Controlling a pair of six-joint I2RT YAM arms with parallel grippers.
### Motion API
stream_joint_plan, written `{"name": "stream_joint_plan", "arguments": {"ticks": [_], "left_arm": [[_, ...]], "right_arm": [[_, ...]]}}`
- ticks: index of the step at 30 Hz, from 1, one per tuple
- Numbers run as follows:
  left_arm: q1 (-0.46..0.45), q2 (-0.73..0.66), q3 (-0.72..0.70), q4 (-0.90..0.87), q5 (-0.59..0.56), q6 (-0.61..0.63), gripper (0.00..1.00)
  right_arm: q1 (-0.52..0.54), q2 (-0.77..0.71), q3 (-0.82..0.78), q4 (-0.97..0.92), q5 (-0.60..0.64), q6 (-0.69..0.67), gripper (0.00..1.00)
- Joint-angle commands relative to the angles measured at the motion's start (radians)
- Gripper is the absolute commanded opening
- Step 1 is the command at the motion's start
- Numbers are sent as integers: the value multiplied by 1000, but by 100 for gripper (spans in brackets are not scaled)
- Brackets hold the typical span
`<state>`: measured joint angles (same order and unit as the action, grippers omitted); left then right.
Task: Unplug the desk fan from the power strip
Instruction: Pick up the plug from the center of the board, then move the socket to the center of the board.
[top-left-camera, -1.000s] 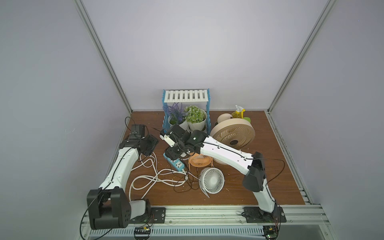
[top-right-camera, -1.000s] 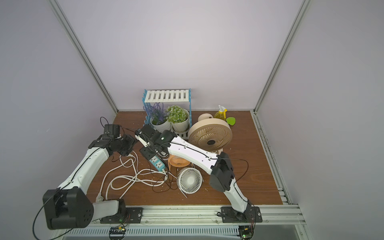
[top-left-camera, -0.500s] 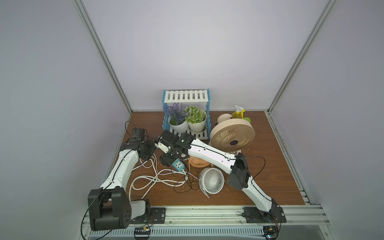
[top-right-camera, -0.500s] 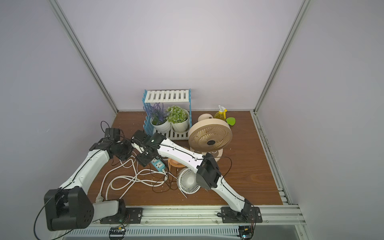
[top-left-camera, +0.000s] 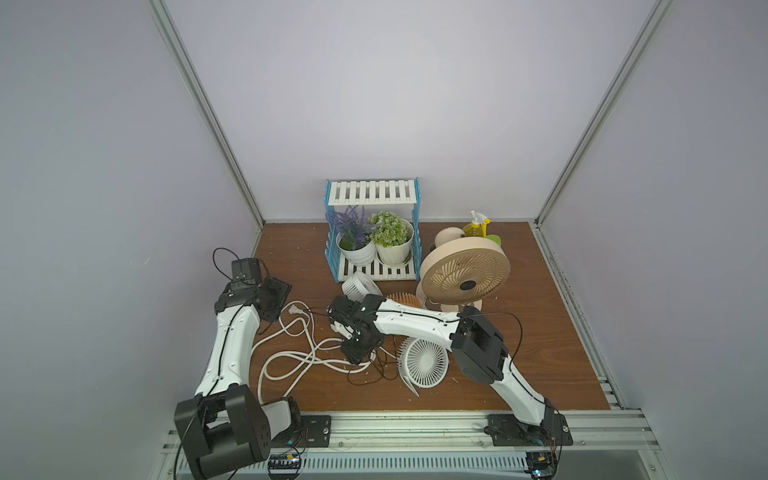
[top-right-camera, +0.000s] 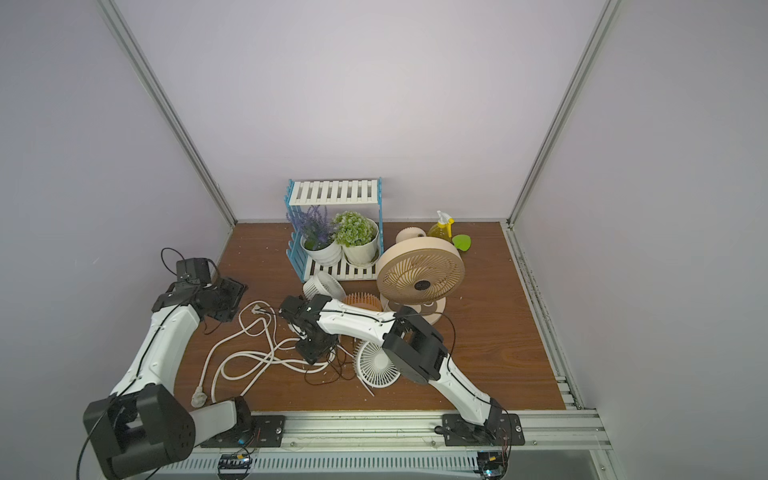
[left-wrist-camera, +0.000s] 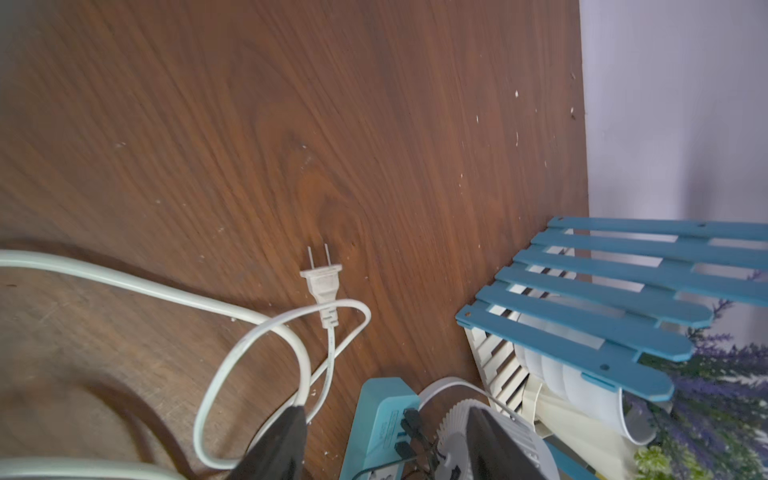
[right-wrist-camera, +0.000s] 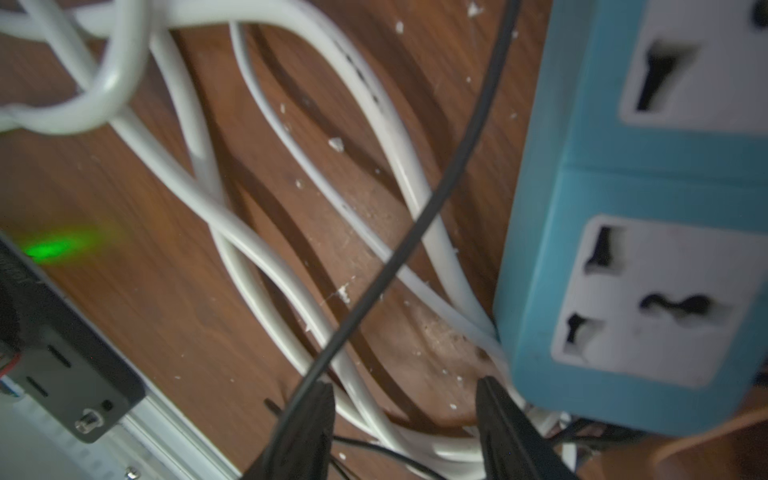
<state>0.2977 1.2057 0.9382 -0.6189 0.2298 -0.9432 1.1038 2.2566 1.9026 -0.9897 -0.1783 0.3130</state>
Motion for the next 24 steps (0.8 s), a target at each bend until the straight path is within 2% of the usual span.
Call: {"name": "stream_joint_plan", "arguments": {"ticks": [1,4,7,11,16,24], "left_arm": [[15,-21,30,-39,26,5,65],[14,-24,26,-37,53,12,65],[13,-32,8,-34,92,17,65],[-22,-70,-35,-34,117,17,69],[-140,-133,-118,-39,110,-2,79],[-351,-173,-212,-16,64,-69,78]], "right_arm": [[-2,-63,-25,86,-15,30,45],[-3,-95,-35,101,-5,35,20],[-8,-150,-48,119,22,42,1],[-34,-230,-82,143,64,65,0],[-104,-318,-186,203,97,125,0],[-193,-391,-297,265,105,181,0]]}}
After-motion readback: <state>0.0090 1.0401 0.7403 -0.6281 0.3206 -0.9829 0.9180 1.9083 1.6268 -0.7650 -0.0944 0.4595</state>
